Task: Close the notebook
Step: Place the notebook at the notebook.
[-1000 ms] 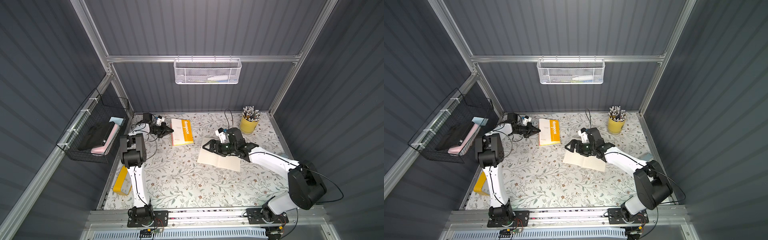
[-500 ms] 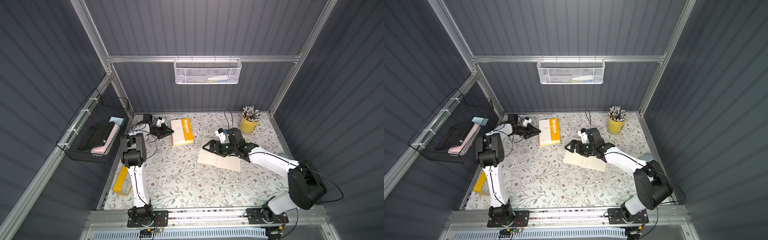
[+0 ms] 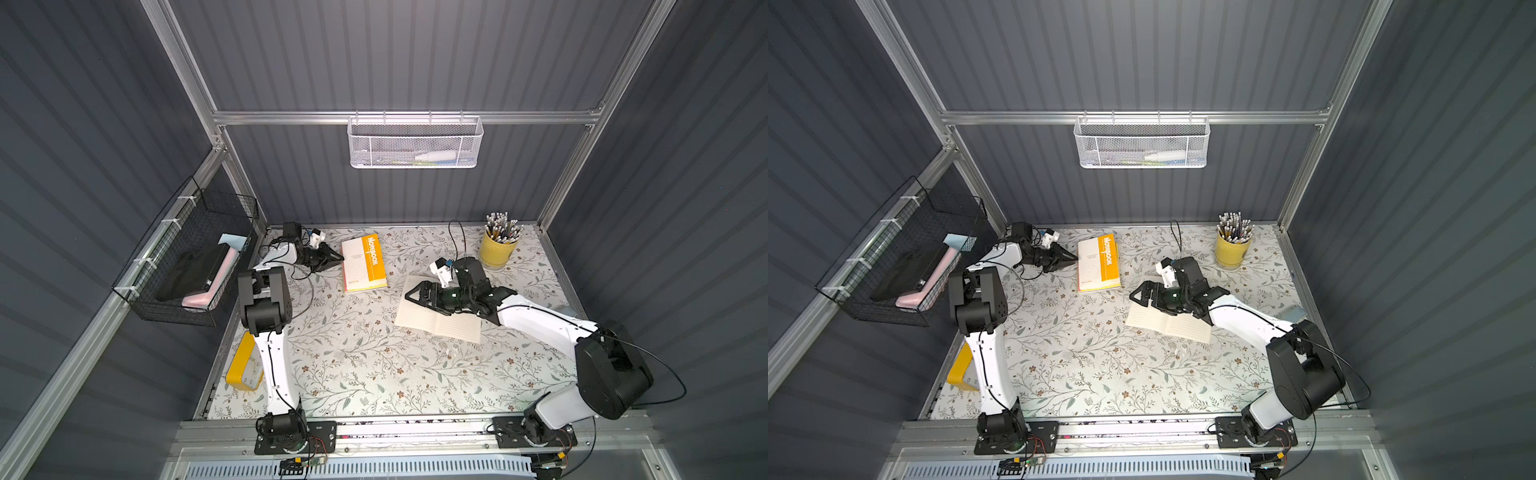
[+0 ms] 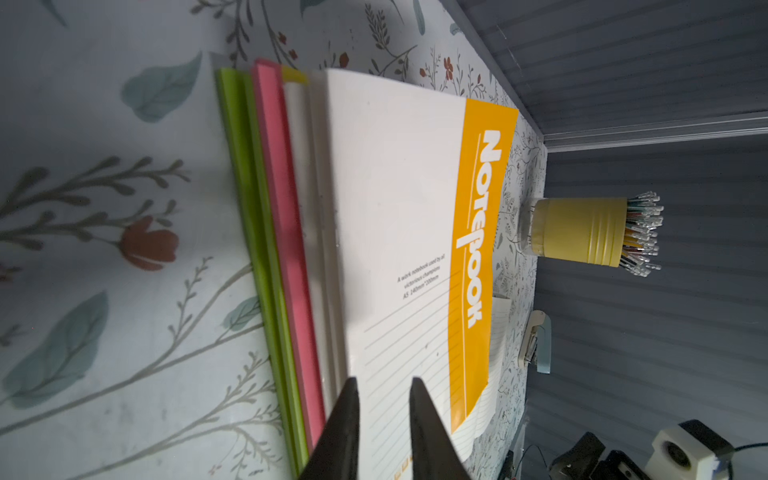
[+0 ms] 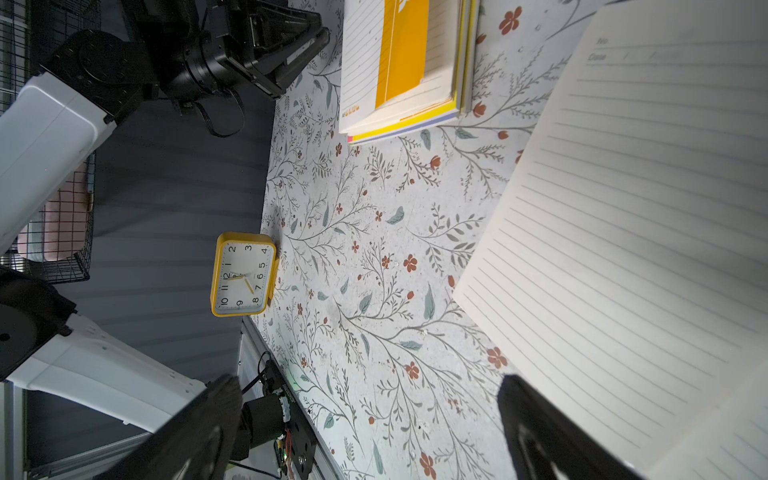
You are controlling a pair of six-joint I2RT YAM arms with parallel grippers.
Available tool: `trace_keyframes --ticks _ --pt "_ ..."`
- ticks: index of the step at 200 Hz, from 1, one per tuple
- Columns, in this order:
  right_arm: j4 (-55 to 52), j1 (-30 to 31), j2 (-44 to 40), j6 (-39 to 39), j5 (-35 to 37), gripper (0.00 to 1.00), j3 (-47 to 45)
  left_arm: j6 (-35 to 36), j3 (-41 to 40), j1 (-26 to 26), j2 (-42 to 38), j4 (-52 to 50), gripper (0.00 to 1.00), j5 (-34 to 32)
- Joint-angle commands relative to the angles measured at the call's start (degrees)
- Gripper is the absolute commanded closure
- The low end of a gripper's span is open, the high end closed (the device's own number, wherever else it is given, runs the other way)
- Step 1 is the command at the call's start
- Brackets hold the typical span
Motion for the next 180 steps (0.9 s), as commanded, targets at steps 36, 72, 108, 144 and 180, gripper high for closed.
trace_keyframes --ticks 36,72,108,144,180 --pt "-0.09 -0.18 -0.46 -0.44 -0.3 0.01 -1.13 -1.02 -9.38 0.16 -12.6 4.08 0.76 -1.71" --pt "-2.35 -2.19 -1.71 -1.99 0.12 0.01 -2.78 -1.42 -19.32 -3.53 -21.12 7.0 0.71 0.62" --pt "-3.89 -9.81 -4.76 -3.85 -2.06 0.01 -7.11 -1.06 -27.52 -10.47 -26.67 7.16 0.66 0.56" --pt "-7.81 -17.12 -8.83 -7.76 -0.12 0.01 -10.27 -7.32 -38.12 -17.12 -31.5 16.57 0.63 0.41" --pt "-8.58 -23.07 -8.37 -9.97 -1.05 0.01 -13.46 -9.51 -41.66 -24.59 -30.38 20.4 0.62 -4.19"
